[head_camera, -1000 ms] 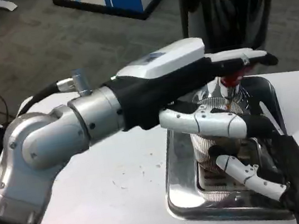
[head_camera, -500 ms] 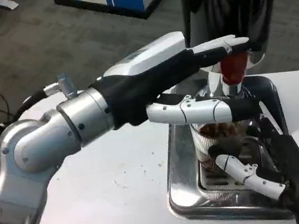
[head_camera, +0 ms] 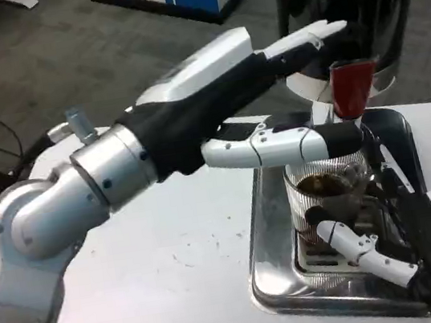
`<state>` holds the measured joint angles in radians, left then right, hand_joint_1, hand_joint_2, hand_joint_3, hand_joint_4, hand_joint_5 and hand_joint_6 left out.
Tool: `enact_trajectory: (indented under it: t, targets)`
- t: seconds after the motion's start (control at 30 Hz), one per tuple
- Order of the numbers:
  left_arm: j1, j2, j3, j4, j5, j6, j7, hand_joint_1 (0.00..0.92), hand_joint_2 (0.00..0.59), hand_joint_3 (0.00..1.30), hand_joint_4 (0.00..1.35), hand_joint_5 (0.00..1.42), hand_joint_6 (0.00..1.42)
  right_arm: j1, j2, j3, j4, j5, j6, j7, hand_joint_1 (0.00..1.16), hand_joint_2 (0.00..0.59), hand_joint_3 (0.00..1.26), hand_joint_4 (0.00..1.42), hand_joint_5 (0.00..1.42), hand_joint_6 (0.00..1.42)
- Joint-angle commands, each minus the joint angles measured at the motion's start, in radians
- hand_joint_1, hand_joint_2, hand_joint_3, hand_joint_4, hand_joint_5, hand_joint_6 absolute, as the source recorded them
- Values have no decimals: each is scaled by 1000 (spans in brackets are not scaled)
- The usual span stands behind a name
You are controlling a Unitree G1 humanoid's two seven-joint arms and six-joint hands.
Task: Grasp the cup under the faucet to collect the drink, then remove the cup.
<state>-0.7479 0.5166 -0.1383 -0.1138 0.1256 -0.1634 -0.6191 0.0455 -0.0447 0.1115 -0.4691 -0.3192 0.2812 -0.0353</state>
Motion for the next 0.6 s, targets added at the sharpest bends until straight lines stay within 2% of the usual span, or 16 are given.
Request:
enact_trajectory:
  t: [0.03,0.4,0.6]
  targets:
    - [44,20,59,-65,-23,15,16,98,100,98,0,104,102,3,1,-7,-11,12,1,6,616,230,0,0,111,33]
    - [224,75,179,-177,-71,57,11,122,105,131,38,135,120,4,6,-5,-8,6,2,-2,615,230,0,0,111,22]
    - [385,98,254,-238,-90,52,17,125,109,133,39,143,123,2,21,2,6,-4,10,-16,614,230,0,0,111,19]
